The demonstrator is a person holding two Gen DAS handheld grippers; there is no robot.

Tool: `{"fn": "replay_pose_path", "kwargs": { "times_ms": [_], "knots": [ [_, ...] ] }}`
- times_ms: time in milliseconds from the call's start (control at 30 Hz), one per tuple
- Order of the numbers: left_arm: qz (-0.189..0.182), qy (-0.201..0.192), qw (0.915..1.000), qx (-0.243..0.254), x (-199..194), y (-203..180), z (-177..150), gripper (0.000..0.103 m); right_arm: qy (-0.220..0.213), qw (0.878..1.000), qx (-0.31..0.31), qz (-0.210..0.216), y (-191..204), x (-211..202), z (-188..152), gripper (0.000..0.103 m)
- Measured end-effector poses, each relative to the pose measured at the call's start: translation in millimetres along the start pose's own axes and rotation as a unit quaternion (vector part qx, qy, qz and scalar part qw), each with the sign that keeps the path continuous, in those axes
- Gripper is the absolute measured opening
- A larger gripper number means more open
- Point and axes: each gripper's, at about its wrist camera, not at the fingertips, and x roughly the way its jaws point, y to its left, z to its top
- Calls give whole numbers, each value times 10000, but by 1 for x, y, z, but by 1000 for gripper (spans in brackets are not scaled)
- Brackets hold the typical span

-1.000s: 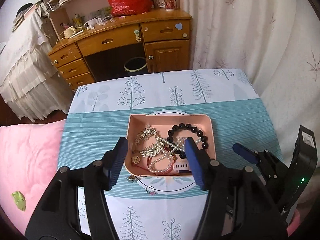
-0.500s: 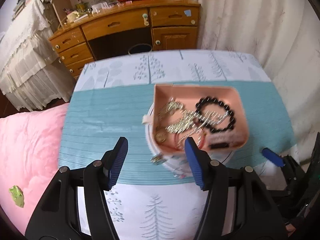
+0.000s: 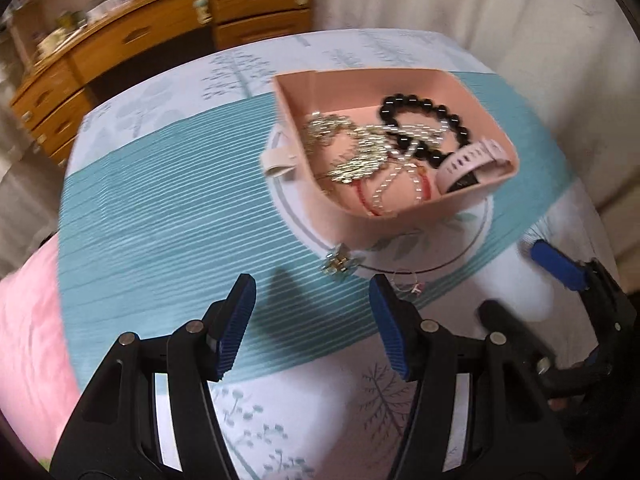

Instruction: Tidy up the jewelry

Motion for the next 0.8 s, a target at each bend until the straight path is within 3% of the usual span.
{"fn": "replay_pose_path", "kwargs": {
  "times_ms": [133, 267, 367, 500, 700, 767, 800],
  "knots": [
    [-309, -175, 9990, 261, 5, -1, 2, 56, 40, 9997, -222, -32, 34, 7, -4, 70],
    [-231, -311, 9983, 435, 11, -4, 6, 51, 122, 9975, -640, -277, 63, 19, -2, 56],
    [-291, -335, 9980, 452, 17, -3, 9, 36, 268, 9951, -884, -351, 82, 33, -4, 45],
    [-393, -392, 9971, 524, 21, -3, 4, 19, 400, 9930, -1054, -352, 95, 44, -7, 38],
    [-476, -504, 9957, 608, 19, -6, -2, 19, 489, 9915, -1164, -312, 104, 58, -8, 26],
    [-488, -507, 9961, 535, 20, -5, -2, 19, 474, 9909, -1204, -363, 105, 61, -6, 11],
    [-490, -504, 9962, 509, 20, -5, -2, 19, 472, 9905, -1227, -406, 100, 62, -3, 10]
  ]
}}
